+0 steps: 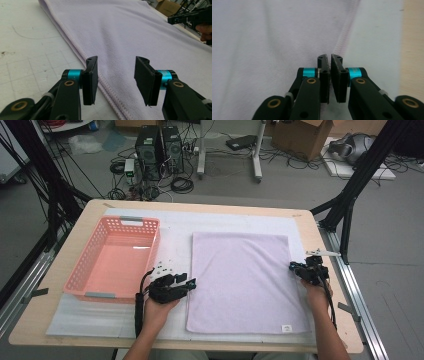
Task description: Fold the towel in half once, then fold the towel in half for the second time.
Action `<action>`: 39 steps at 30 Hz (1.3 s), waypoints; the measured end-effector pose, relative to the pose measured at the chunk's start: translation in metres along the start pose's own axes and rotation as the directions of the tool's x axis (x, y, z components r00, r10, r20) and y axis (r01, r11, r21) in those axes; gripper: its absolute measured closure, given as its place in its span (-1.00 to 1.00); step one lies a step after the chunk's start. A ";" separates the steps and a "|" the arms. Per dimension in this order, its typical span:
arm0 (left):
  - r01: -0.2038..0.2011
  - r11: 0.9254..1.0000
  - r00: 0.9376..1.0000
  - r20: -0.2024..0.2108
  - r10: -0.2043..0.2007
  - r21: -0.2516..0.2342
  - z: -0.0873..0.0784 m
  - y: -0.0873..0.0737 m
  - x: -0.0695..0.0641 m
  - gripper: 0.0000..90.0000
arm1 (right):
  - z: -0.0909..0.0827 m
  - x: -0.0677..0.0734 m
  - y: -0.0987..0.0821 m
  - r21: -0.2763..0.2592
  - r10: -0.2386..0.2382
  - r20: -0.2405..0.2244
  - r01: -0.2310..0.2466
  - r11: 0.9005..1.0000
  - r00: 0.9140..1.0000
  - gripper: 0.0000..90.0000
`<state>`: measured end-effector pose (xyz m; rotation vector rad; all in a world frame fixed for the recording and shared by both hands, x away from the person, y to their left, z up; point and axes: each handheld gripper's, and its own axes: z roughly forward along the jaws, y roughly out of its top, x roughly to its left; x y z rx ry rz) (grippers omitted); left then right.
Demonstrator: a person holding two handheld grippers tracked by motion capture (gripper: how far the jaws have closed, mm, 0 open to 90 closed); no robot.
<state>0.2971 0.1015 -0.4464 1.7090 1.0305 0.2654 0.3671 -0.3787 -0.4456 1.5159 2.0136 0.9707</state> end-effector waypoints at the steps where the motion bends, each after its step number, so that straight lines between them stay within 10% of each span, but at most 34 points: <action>1: 0.001 1.000 1.000 0.001 -0.001 -0.006 -0.001 0.000 0.000 0.20 | -0.001 0.000 0.000 -0.002 0.001 0.026 -0.001 1.000 1.000 0.92; 7: 0.009 1.000 1.000 0.017 -0.009 -0.029 -0.001 0.000 -0.002 0.08 | -0.017 -0.005 -0.002 -0.063 0.050 0.000 -0.050 0.997 0.999 0.37; 18: -0.042 0.992 0.999 0.007 0.044 -0.122 -0.007 0.008 -0.008 -0.20 | -0.076 0.003 -0.040 -0.145 -0.063 -0.222 0.031 0.989 0.973 -0.34; 24: -0.088 0.983 0.996 -0.042 0.083 -0.162 -0.009 0.012 -0.011 -0.61 | -0.085 0.002 -0.046 -0.177 -0.080 -0.191 0.046 0.983 0.978 -0.54; 39: -0.107 0.987 0.994 -0.029 0.105 -0.116 -0.003 0.009 -0.010 -0.48 | -0.079 0.005 -0.040 -0.169 -0.057 -0.179 0.027 0.985 0.982 -0.60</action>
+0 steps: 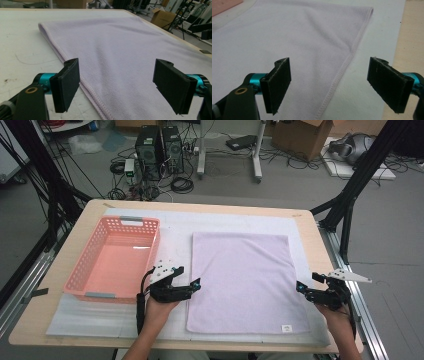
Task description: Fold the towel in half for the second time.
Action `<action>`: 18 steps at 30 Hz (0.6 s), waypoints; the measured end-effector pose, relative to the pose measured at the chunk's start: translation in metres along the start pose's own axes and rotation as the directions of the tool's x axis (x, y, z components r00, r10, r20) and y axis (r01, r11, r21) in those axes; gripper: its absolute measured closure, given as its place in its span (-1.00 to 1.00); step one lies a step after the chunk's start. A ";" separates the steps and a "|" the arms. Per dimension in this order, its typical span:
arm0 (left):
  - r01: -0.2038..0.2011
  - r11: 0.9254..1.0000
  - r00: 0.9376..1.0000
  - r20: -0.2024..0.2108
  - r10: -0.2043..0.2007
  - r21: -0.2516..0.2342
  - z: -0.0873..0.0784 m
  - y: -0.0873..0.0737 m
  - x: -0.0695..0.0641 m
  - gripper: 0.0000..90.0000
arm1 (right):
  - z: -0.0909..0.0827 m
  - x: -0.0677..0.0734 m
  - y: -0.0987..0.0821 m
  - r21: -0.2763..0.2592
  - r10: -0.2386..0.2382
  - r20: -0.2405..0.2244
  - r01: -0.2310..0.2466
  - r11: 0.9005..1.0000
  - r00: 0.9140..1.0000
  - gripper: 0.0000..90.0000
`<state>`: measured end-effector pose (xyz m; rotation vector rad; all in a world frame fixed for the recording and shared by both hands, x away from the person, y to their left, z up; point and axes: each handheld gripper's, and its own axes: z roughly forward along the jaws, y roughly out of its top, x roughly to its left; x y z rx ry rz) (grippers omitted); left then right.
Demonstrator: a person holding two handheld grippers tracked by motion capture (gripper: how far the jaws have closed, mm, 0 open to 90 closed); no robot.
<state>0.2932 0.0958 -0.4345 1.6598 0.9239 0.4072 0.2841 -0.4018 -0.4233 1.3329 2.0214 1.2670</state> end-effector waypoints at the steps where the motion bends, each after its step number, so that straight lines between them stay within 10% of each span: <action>1: -0.002 1.000 1.000 -0.014 0.002 -0.010 0.000 0.001 0.001 -0.45 | 0.000 0.000 0.001 0.000 0.003 -0.003 -0.003 1.000 1.000 -0.60; 9: 0.022 1.000 0.997 0.078 -0.023 0.017 0.007 0.004 0.008 -0.45 | 0.009 0.001 0.003 0.048 -0.010 -0.014 0.011 0.999 1.000 -0.60; 18: -0.014 0.999 0.998 0.061 0.011 0.049 0.027 0.024 0.009 -0.62 | 0.018 0.002 0.010 0.057 0.009 -0.067 -0.005 0.998 0.998 -0.56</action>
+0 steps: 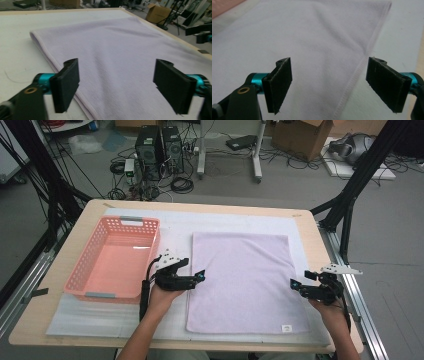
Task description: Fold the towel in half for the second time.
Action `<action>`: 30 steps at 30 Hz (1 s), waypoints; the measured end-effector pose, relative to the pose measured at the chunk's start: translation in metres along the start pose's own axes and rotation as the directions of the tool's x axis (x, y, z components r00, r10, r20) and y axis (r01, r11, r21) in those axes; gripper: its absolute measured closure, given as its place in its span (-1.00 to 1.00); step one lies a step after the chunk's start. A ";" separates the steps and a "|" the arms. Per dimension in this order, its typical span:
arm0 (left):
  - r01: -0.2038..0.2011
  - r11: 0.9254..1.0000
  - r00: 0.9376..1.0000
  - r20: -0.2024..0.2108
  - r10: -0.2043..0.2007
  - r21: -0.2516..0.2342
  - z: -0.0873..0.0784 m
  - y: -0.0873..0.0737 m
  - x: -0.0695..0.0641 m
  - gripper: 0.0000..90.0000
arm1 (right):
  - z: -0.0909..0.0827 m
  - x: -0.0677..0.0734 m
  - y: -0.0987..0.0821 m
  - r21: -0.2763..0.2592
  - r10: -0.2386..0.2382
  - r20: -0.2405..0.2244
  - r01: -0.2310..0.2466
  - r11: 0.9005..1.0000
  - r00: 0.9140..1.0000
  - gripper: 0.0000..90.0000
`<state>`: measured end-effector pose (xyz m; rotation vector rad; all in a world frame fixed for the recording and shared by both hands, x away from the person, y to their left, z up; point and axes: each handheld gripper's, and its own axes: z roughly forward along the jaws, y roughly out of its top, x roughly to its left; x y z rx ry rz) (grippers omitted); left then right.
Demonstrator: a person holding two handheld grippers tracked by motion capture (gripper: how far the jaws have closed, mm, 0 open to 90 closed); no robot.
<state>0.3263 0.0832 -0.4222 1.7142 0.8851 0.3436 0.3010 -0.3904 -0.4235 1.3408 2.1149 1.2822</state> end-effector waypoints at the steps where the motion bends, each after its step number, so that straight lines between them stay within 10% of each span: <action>1: -0.016 1.000 1.000 -0.009 0.016 0.000 0.004 0.004 0.002 -0.63 | 0.000 0.000 0.001 -0.004 0.000 -0.005 0.000 1.000 1.000 -0.56; 17: 0.058 0.991 0.989 -0.139 -0.041 0.124 0.051 0.020 0.043 -0.45 | 0.027 -0.028 0.030 -0.003 0.022 0.078 -0.022 1.000 0.997 0.03; 30: 0.101 0.969 0.965 -0.258 -0.041 0.226 0.082 0.011 0.062 -0.33 | 0.061 -0.051 0.037 0.085 0.083 0.127 -0.094 0.992 0.988 0.05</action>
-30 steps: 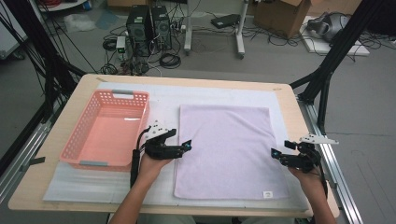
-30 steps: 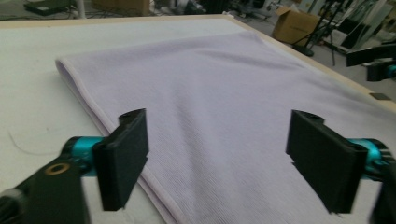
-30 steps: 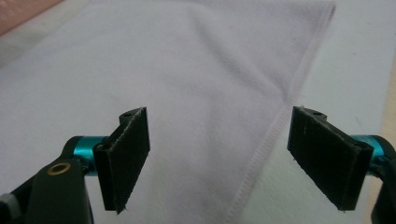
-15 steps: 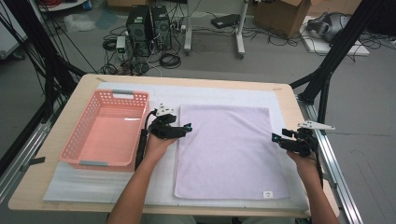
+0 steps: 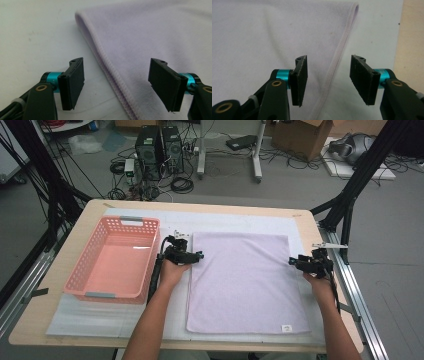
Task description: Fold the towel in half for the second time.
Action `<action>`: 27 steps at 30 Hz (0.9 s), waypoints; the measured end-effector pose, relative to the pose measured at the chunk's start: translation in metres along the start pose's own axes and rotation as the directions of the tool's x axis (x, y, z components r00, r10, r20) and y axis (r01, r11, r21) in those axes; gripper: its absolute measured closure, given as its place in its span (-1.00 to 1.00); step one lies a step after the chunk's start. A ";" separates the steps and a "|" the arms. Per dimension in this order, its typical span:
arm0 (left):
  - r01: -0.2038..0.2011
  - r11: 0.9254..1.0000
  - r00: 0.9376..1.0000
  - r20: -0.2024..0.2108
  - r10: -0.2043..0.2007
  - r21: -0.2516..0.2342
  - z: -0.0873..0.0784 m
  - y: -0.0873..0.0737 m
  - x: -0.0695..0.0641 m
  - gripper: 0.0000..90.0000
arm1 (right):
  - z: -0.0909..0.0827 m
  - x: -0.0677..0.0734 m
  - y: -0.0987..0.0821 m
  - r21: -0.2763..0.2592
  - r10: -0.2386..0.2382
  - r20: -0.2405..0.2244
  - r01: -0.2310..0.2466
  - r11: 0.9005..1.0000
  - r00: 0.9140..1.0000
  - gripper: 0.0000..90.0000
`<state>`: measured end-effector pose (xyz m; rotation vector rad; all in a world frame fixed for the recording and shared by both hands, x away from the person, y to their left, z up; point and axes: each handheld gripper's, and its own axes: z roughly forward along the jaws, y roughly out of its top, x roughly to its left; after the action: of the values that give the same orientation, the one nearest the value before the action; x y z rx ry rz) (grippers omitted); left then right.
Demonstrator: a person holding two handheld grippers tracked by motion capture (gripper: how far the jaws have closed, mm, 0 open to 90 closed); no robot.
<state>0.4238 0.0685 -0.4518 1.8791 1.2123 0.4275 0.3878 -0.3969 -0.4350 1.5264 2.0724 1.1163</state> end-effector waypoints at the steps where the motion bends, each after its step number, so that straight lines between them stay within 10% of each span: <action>1: -0.006 1.000 1.000 -0.004 0.006 -0.003 0.001 0.000 -0.001 -0.27 | 0.001 0.000 0.003 0.002 -0.007 0.008 0.007 1.000 1.000 0.05; 9: -0.034 0.999 0.996 -0.082 0.033 -0.004 0.003 0.001 -0.005 0.23 | 0.023 -0.003 0.021 0.035 0.012 0.055 -0.014 0.999 0.998 0.07; 13: -0.096 0.995 0.994 -0.056 0.096 -0.001 0.003 0.001 -0.010 0.67 | 0.036 0.003 0.023 0.080 -0.013 0.086 0.006 0.997 0.996 0.21; 16: -0.036 0.999 0.999 -0.025 0.035 -0.011 0.004 0.001 -0.008 0.86 | 0.038 0.002 0.022 0.069 0.007 0.102 -0.014 0.997 0.995 0.37; 18: 0.007 1.000 1.000 -0.010 -0.007 -0.010 0.003 0.001 -0.003 0.88 | 0.036 0.000 0.021 0.070 0.039 0.064 -0.043 0.997 0.997 0.83; 23: 0.154 0.988 0.988 0.014 -0.153 -0.034 0.000 0.001 0.007 0.91 | 0.035 -0.001 0.022 0.078 0.036 0.027 -0.039 0.996 0.999 0.92; 27: 0.157 0.983 0.988 0.005 -0.158 -0.092 -0.007 0.005 0.007 0.92 | 0.026 -0.004 0.025 0.002 0.052 0.032 -0.052 0.999 0.998 0.93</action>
<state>0.4255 0.0770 -0.4446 1.6914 1.3100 0.3924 0.4224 -0.3877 -0.4334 1.5971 2.0249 1.1006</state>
